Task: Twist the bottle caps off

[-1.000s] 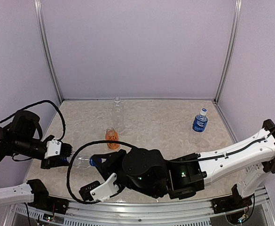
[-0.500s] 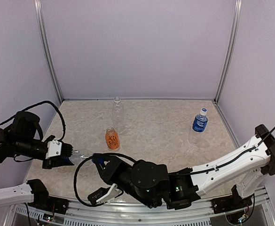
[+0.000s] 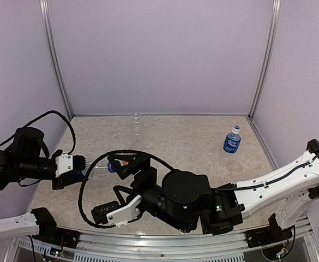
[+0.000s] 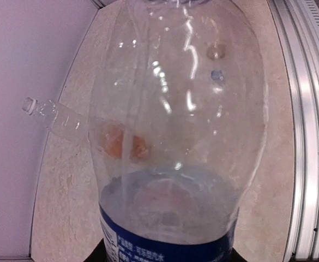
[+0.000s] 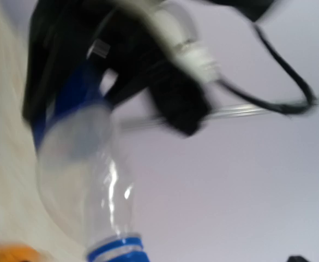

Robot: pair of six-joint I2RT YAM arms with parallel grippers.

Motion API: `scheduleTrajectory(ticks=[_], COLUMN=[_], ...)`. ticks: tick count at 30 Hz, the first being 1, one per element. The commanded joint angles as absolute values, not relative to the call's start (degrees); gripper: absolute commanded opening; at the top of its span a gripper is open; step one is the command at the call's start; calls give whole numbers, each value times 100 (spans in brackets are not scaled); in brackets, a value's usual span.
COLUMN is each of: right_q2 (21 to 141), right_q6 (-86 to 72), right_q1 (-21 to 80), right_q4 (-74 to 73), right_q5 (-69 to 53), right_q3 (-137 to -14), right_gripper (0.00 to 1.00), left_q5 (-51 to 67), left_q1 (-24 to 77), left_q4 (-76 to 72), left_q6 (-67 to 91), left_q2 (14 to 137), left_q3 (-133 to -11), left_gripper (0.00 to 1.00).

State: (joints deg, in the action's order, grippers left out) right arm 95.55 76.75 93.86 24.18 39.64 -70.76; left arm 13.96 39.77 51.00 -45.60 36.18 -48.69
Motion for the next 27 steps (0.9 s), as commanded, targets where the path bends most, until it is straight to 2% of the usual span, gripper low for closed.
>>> scheduleTrajectory(ticks=[1, 5, 9, 10, 15, 18, 21, 23, 27], right_q2=[8740, 8548, 8948, 9070, 9482, 9712, 9974, 10094, 10194], right_q6=[3490, 97, -2588, -2995, -3754, -3784, -3821, -3807, -3772], right_q1=[8809, 7655, 6892, 6764, 6550, 6548, 6547, 6548, 6542], right_q4=[1155, 642, -543, -811, -994, -1178, -1316, -1329, -1206], right_q5=[2607, 837, 445, 327, -561, -810, -1068, -1214, -1369], right_q3=[-7633, -7968, -8683, -8809, -8983, -9230, -9477, -9579, -9640], right_gripper=[99, 99, 85, 85, 98, 96, 86, 76, 48], left_q5=[464, -216, -469, -477, -440, -428, -415, -417, -411], left_q1=[3946, 3959, 3973, 3973, 3990, 3999, 3999, 3999, 4006], left_q4=[3749, 2903, 2595, 2590, 2626, 2639, 2651, 2661, 2699], left_q6=[-4614, -4906, -5065, -5085, -5104, -5121, -5128, -5138, -5152], left_q2=[3573, 3577, 3646, 3675, 3692, 3704, 3709, 3709, 3699], left_q3=[-4544, -4278, -4228, -4234, -4245, -4236, -4245, -4245, -4237], left_gripper=[41, 41, 41, 41, 41, 41, 41, 41, 41])
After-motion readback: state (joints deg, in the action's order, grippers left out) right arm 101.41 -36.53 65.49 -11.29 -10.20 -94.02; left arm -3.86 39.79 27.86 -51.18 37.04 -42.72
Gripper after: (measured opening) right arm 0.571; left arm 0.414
